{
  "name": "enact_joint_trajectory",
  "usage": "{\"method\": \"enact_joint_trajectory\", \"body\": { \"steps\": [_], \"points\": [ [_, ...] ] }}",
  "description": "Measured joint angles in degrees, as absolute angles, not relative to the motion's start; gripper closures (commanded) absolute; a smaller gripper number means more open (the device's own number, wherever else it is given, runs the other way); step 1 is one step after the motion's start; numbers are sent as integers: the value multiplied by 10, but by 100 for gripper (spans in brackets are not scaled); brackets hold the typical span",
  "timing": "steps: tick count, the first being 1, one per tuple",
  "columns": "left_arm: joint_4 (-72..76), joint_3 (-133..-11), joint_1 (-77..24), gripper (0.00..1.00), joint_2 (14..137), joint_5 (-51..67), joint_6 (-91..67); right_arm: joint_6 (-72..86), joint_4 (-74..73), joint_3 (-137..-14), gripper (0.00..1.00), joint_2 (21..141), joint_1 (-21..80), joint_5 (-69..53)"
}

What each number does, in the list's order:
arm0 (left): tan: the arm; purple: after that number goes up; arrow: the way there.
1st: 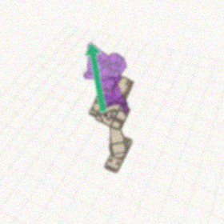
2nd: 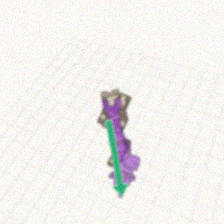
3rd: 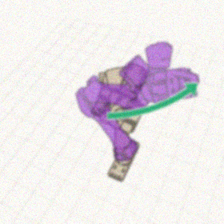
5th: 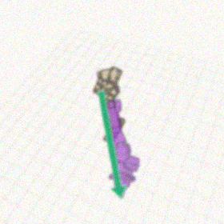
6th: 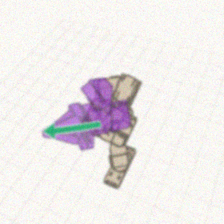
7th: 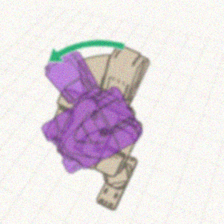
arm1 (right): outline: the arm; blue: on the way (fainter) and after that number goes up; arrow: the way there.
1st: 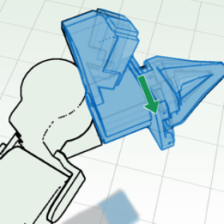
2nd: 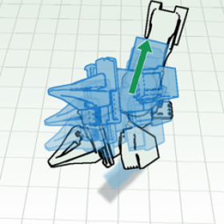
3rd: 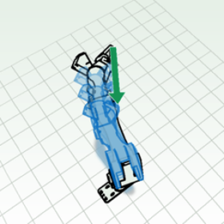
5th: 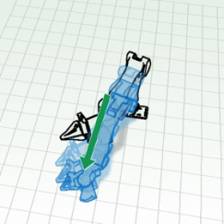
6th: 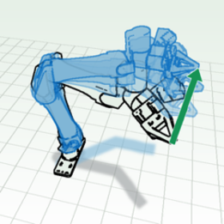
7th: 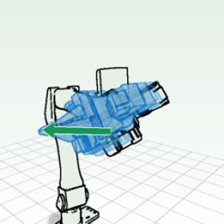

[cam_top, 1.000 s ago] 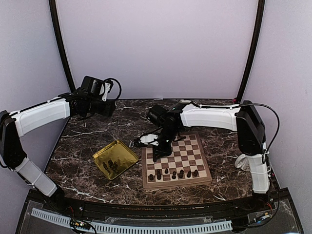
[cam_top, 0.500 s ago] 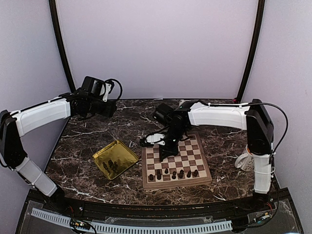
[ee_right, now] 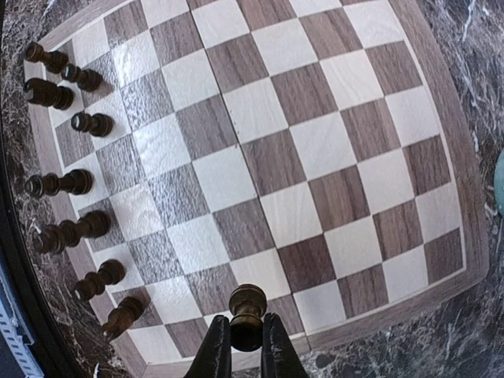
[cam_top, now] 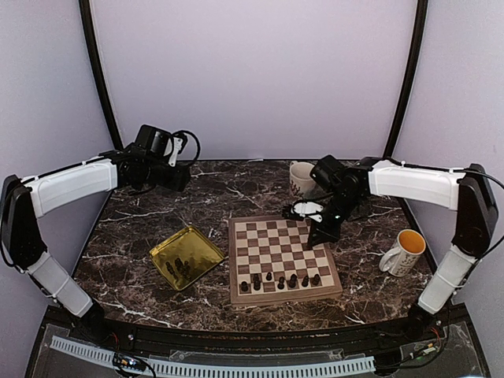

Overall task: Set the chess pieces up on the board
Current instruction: Place the rook at a8.

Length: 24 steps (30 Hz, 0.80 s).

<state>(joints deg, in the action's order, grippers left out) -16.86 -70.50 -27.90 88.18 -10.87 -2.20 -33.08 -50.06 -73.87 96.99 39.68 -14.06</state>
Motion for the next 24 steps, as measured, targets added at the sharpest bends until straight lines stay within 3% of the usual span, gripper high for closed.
{"method": "enact_joint_trajectory", "body": {
  "steps": [24],
  "points": [
    [-181, -714, -279, 43, 906, -97, -22, -368, -505, -525, 91, 792, 412, -153]
  ]
}}
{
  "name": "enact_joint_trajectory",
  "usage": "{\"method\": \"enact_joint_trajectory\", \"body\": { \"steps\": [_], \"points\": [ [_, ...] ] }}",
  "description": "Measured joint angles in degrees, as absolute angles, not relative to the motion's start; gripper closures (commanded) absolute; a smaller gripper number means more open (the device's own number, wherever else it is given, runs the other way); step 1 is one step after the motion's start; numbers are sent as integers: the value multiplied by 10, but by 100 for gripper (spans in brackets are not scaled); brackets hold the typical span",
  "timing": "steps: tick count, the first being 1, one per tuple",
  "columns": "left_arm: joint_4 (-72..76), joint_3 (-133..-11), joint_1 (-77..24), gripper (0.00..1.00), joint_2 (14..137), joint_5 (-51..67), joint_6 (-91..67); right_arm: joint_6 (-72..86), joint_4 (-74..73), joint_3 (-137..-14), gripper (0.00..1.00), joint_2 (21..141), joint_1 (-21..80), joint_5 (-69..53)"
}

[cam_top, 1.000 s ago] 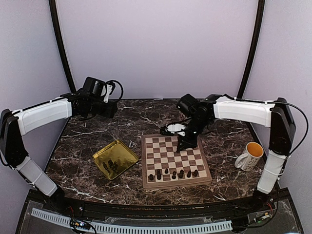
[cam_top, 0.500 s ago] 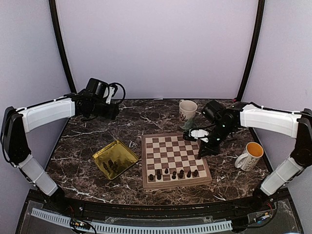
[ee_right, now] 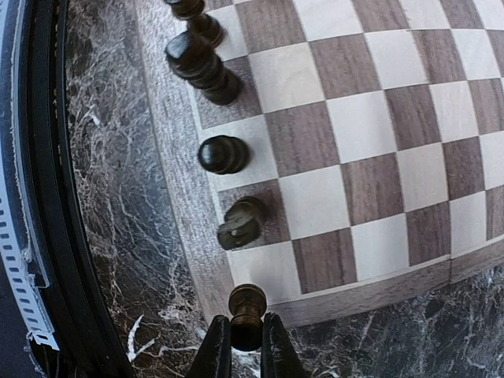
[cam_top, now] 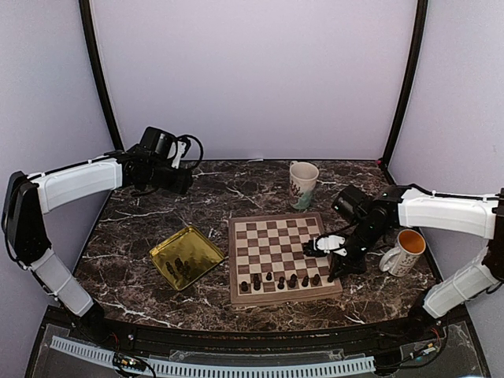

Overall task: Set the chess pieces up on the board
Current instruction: Place the rook at a8.

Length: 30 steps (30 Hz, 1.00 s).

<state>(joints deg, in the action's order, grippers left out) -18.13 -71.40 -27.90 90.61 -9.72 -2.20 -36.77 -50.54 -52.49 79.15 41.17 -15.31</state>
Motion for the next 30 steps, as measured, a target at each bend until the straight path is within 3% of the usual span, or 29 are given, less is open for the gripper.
{"method": "enact_joint_trajectory", "body": {
  "steps": [30],
  "points": [
    [-195, -723, -279, 43, 912, -88, -22, -362, -459, -502, 87, 805, 439, -122]
  ]
}}
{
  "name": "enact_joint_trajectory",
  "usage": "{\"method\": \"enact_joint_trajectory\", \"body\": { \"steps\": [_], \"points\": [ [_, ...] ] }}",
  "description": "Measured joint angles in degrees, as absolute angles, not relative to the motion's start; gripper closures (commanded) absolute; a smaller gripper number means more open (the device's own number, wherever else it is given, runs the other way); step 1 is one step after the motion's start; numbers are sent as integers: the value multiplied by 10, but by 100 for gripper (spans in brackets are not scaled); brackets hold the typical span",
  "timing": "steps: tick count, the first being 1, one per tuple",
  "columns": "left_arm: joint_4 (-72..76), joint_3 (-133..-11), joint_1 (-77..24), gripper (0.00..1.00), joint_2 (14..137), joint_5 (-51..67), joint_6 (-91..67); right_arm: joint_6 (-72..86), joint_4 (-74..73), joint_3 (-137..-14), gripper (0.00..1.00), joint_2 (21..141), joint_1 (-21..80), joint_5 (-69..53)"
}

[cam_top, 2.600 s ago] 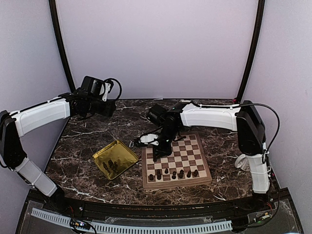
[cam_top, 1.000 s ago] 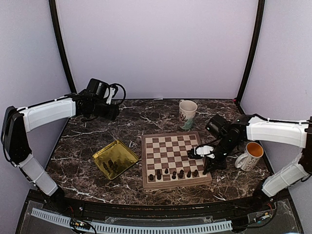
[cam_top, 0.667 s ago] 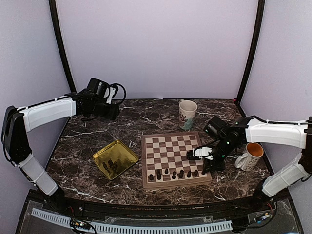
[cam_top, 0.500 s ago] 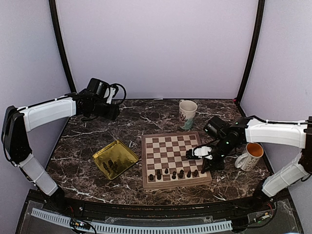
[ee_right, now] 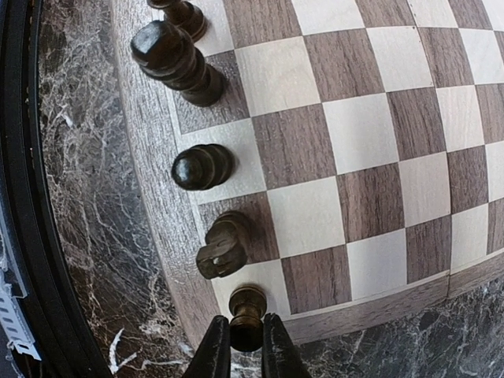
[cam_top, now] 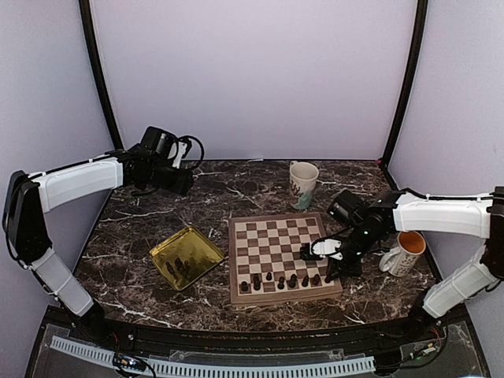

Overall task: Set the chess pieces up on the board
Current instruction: Place the rook at a8.

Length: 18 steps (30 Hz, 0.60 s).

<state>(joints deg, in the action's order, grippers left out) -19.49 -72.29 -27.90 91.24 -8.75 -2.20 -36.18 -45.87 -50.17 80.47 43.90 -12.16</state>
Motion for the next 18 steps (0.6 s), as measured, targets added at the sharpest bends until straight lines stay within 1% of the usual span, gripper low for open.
{"method": "enact_joint_trajectory", "body": {
  "steps": [4, 9, 18],
  "points": [
    [-196, -723, -279, 43, 913, -87, -22, -362, -458, -496, 84, 806, 439, -121],
    [-199, -726, -279, 43, 915, -86, -22, -363, -453, -494, 78, 806, 440, -120],
    [-201, -730, -279, 43, 919, -83, -22, -363, -449, -490, 74, 806, 442, -119]
  ]
}}
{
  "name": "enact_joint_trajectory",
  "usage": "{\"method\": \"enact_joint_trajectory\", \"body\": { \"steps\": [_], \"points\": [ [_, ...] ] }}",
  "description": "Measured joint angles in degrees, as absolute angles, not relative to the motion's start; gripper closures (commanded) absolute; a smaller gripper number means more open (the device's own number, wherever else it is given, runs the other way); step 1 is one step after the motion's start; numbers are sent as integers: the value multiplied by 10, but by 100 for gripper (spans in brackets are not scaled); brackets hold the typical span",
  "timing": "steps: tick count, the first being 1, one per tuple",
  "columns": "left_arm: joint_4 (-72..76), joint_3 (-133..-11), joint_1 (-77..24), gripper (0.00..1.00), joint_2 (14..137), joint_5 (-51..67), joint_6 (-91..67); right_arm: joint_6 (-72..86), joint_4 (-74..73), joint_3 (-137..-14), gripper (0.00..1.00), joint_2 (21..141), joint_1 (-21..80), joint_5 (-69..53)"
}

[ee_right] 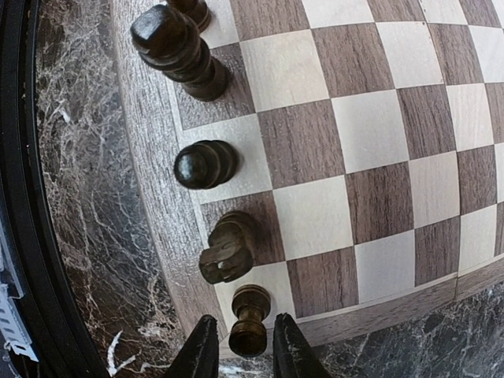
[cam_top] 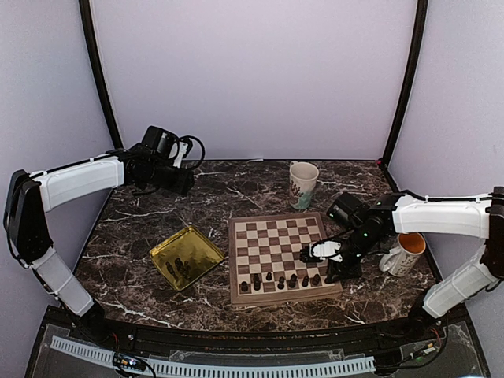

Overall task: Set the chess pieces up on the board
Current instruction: Place the rook at a8, then pick up the pawn from the storage box.

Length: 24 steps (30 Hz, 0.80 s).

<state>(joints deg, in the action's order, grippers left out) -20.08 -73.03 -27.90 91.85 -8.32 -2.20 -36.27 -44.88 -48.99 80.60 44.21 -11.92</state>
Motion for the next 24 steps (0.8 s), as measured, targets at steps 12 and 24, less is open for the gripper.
{"method": "enact_joint_trajectory", "body": {
  "steps": [12, 24],
  "points": [
    [-203, -731, -279, 40, 928, -95, -22, -362, -483, -531, 67, 776, 423, -151],
    [-387, -812, -279, 54, 984, -106, -112, -333, -410, -497, 63, 681, 279, -241]
  ]
}}
